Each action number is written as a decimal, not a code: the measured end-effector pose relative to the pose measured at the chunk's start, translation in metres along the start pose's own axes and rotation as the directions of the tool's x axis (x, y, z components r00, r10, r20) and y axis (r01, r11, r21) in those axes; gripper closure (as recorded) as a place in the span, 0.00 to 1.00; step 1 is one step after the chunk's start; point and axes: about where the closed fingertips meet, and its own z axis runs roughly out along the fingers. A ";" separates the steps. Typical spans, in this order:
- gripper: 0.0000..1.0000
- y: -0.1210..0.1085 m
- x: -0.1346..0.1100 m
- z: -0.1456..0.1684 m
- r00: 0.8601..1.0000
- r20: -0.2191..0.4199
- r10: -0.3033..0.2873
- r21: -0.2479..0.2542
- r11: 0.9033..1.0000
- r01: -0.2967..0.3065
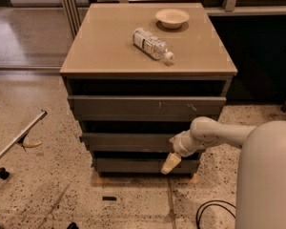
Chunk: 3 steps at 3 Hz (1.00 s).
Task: Close middle drawer
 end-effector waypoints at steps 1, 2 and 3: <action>0.00 0.001 0.004 -0.005 1.000 0.009 0.013 -0.010 1.000 -0.012; 0.00 0.011 0.013 -0.013 1.000 0.019 0.021 -0.070 0.997 -0.019; 0.00 0.028 0.021 -0.025 1.000 0.009 0.013 -0.170 0.985 -0.011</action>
Offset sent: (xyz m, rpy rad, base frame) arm -0.0429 -0.0256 0.0094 0.0780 0.1499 0.0695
